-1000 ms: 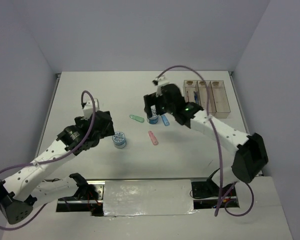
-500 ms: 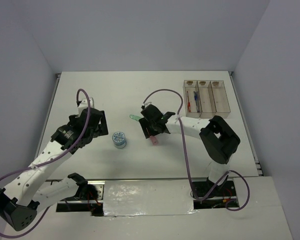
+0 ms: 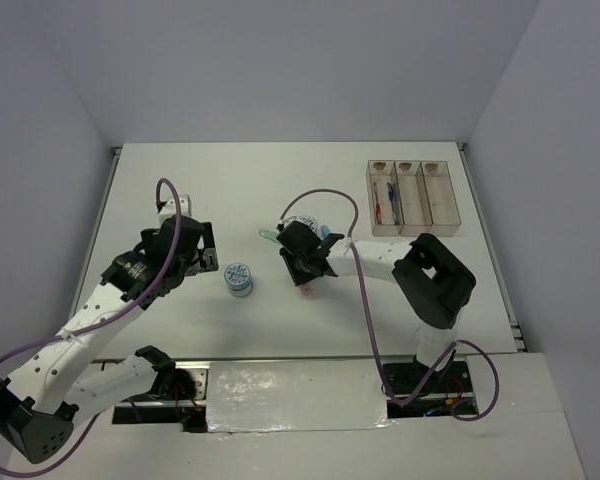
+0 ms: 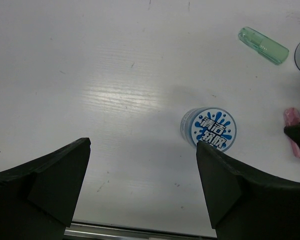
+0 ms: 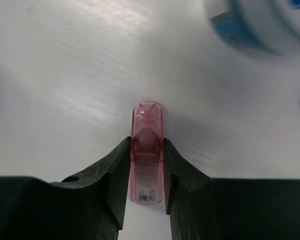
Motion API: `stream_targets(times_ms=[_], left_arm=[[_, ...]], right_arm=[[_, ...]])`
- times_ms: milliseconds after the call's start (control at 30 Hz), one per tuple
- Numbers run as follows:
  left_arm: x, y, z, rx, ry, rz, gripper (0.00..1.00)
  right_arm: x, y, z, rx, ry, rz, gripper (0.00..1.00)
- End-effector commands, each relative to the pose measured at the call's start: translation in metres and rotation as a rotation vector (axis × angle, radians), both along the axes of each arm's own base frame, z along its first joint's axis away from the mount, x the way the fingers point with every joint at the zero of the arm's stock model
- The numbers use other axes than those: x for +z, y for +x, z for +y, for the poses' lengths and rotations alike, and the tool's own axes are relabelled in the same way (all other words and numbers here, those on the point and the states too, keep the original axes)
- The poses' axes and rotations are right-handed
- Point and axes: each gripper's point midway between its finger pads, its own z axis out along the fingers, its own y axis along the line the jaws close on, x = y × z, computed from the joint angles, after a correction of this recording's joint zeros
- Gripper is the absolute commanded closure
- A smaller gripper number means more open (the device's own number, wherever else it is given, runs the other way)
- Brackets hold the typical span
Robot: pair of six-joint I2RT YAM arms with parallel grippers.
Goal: Sort the stationery into containers
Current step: Pick up the stationery from the center of the board, then place the stationery in the storage box.
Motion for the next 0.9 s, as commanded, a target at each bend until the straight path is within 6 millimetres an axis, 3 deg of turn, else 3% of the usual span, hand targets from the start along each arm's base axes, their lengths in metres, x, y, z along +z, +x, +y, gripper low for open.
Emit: stream_targets(times_ms=[0,67,100,133,233,267,300,367,400,533,600,633,667,700,733,867], left_arm=[[0.008,0.003,-0.002,-0.018,-0.017,-0.036,0.01],[0.008,0.002,-0.002,-0.02,-0.018,-0.039,0.01],[0.009,0.002,-0.003,-0.023,-0.021,-0.041,0.01],[0.008,0.002,-0.003,-0.024,-0.022,-0.041,0.01],[0.008,0.002,-0.004,-0.031,-0.025,-0.042,0.01],[0.009,0.002,-0.004,-0.033,-0.026,-0.043,0.01],[0.009,0.002,-0.005,-0.034,-0.028,-0.045,0.01],[0.009,0.002,-0.006,-0.038,-0.034,-0.046,0.01],[0.009,0.002,-0.007,-0.044,-0.034,-0.046,0.01],[0.01,0.002,-0.013,-0.076,-0.064,-0.054,0.01],[0.009,0.002,-0.017,-0.099,-0.072,-0.053,0.01],[0.008,0.002,-0.019,-0.105,-0.074,-0.047,0.01],[0.007,0.002,-0.018,-0.104,-0.069,-0.042,0.01],[0.005,0.003,-0.018,-0.096,-0.065,-0.035,0.01],[0.005,0.002,-0.018,-0.095,-0.062,-0.03,0.01],[0.006,0.0,-0.024,-0.128,-0.073,-0.034,0.01]], right_arm=[[0.033,-0.028,0.043,0.139,0.206,0.028,1.0],[0.082,-0.046,0.066,0.267,0.411,0.02,1.0],[0.105,-0.044,0.073,0.295,0.483,-0.024,1.0],[0.138,-0.041,0.072,0.309,0.541,-0.077,1.0],[0.181,-0.01,0.052,0.277,0.554,-0.188,1.0],[0.185,0.002,0.042,0.253,0.534,-0.21,1.0],[0.183,0.026,0.015,0.183,0.494,-0.213,1.0],[0.194,0.067,-0.021,0.106,0.415,-0.281,1.0],[0.196,0.101,-0.063,-0.011,0.346,-0.314,1.0],[0.205,0.168,-0.149,-0.184,0.234,-0.379,1.0],[0.215,0.195,-0.174,-0.233,0.177,-0.402,1.0],[0.216,0.208,-0.198,-0.288,0.094,-0.429,1.0],[0.232,0.221,-0.211,-0.318,0.05,-0.472,1.0],[0.215,0.233,-0.224,-0.324,-0.042,-0.456,1.0],[0.213,0.241,-0.25,-0.398,-0.145,-0.47,1.0],[0.192,0.271,-0.303,-0.458,-0.284,-0.478,1.0]])
